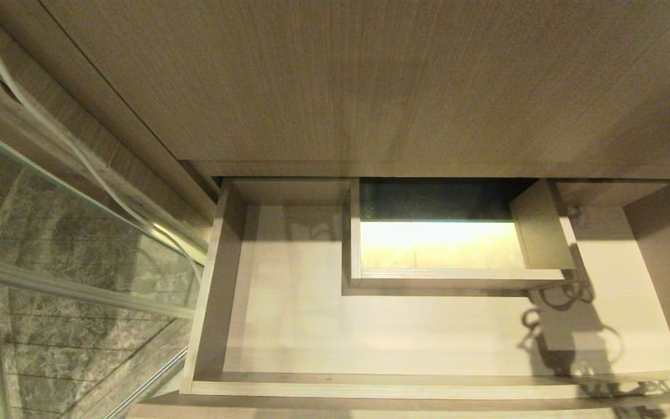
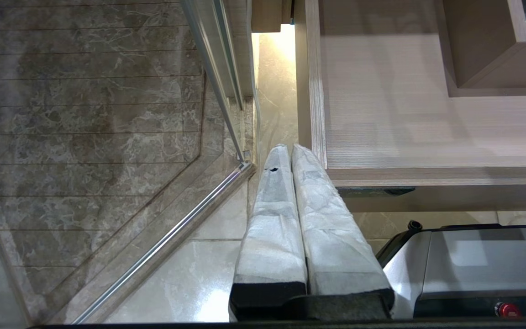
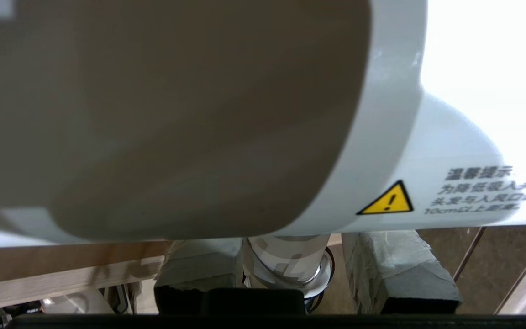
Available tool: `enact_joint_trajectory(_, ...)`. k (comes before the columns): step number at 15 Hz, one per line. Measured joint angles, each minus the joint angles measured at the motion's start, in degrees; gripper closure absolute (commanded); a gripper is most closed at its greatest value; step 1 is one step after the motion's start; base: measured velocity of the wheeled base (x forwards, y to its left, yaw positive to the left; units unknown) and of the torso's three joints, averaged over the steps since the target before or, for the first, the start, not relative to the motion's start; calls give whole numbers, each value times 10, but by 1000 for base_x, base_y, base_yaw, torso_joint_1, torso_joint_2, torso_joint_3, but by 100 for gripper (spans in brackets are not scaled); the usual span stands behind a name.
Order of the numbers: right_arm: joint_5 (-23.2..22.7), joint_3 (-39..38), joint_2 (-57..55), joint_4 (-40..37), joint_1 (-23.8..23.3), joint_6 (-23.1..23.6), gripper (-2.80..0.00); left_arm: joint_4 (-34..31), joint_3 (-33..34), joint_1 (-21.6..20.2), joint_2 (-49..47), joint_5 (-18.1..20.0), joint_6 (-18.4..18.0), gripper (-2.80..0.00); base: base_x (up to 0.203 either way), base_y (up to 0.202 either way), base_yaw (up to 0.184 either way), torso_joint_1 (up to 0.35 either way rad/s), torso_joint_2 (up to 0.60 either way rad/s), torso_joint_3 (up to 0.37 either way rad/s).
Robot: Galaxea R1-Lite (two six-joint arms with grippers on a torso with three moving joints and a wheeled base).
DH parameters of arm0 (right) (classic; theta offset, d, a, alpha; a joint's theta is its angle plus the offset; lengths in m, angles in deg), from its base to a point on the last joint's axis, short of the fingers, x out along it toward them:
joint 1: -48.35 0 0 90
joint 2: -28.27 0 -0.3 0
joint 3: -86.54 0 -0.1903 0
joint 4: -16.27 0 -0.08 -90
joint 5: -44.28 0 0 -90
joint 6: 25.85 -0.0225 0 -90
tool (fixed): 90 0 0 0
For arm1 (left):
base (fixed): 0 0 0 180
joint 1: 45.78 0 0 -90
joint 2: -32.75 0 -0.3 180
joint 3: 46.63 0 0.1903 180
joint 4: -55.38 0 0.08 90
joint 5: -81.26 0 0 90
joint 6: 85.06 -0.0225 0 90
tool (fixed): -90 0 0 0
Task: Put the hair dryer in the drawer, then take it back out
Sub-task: Put it into the drawer
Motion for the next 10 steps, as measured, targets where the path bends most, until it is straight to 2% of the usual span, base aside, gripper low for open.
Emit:
enact_joint_trajectory(2,5,-3,-24,3,-7,0,0,0,0,0,0,0,0,0,0,0,0,0,0,0)
enact_joint_trajectory(7,69,-1,-87,61,-9,1,0,0,0,0,0,0,0,0,0,0,0,0,0,0)
enact_joint_trajectory(10,77,-7,-129,90,-9,3,0,0,0,0,0,0,0,0,0,0,0,0,0,0)
